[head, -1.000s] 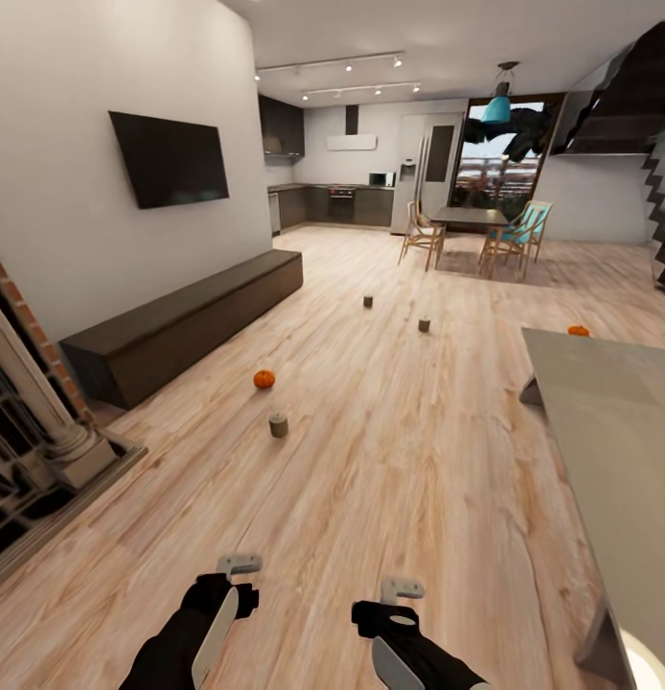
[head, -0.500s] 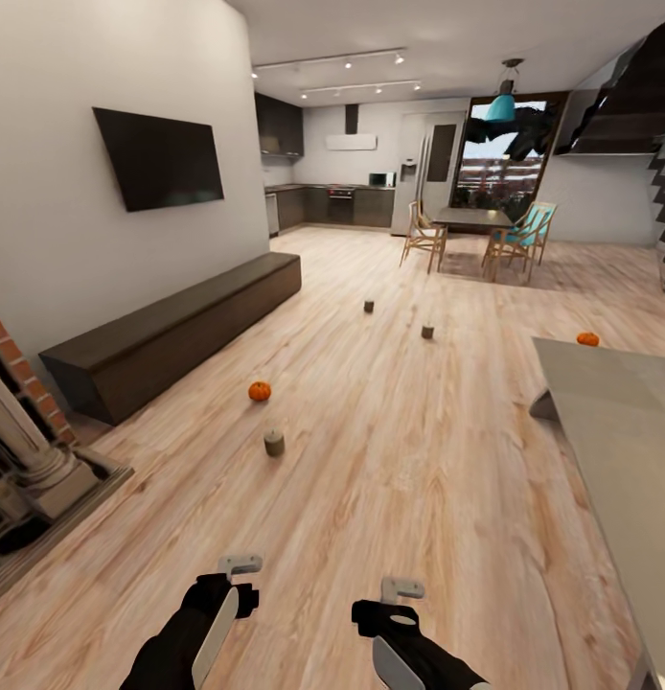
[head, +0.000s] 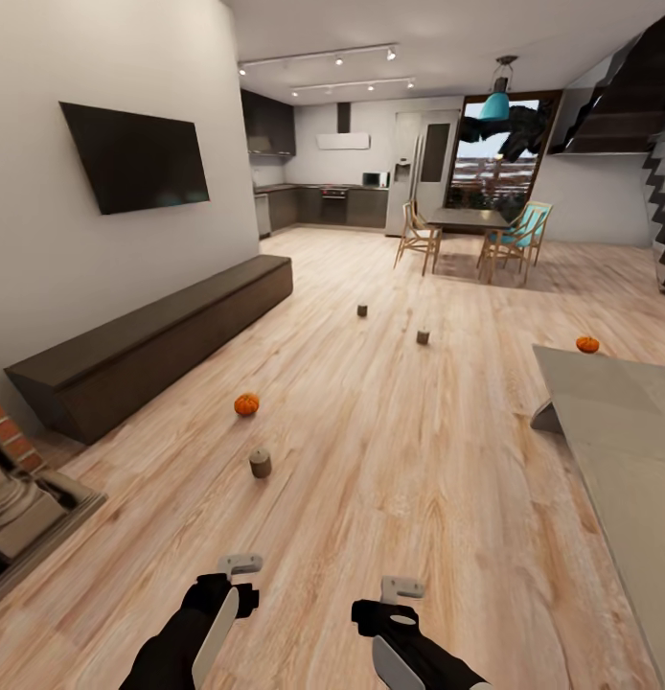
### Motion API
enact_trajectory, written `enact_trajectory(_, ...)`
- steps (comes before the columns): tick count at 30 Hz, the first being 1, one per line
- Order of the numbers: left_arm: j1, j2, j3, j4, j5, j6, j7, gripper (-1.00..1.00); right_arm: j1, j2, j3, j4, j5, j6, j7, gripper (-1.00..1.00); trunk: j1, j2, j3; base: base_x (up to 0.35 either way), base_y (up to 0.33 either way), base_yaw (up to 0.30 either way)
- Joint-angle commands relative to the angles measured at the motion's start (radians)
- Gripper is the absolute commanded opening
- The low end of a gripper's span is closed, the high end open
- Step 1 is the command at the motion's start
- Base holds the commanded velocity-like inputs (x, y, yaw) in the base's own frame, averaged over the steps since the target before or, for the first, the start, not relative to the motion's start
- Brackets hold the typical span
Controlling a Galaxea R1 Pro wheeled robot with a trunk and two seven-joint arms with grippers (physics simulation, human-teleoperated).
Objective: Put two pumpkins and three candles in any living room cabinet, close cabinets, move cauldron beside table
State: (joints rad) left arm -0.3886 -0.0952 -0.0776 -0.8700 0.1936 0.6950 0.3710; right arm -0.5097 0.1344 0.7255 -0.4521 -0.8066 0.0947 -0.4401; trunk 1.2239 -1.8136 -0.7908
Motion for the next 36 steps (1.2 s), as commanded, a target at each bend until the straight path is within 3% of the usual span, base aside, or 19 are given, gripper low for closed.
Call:
enact_trajectory(1, -0.001, 0.000, -0.002, -0.001, 0.011, 0.003, 0.009, 1.00, -0.001, -0.001, 0.008, -0.002, -0.003, 0.005, -0.008, 1.00, 0.000, 0.000, -0.001, 0.293, -0.140, -0.001)
enact_trajectory(20, 0.000, 0.000, -0.004, -0.001, 0.010, 0.001, 0.009, 1.00, -0.001, -0.001, 0.008, -0.002, -0.003, 0.005, -0.008, 1.00, 0.000, 0.000, -0.010, 0.281, -0.137, -0.071)
enact_trajectory(36, 0.000, 0.000, -0.006, -0.001, 0.010, 0.000, 0.009, 1.00, -0.001, -0.001, 0.008, -0.002, -0.003, 0.005, -0.008, 1.00, 0.000, 0.000, -0.013, 0.309, -0.013, -0.015)
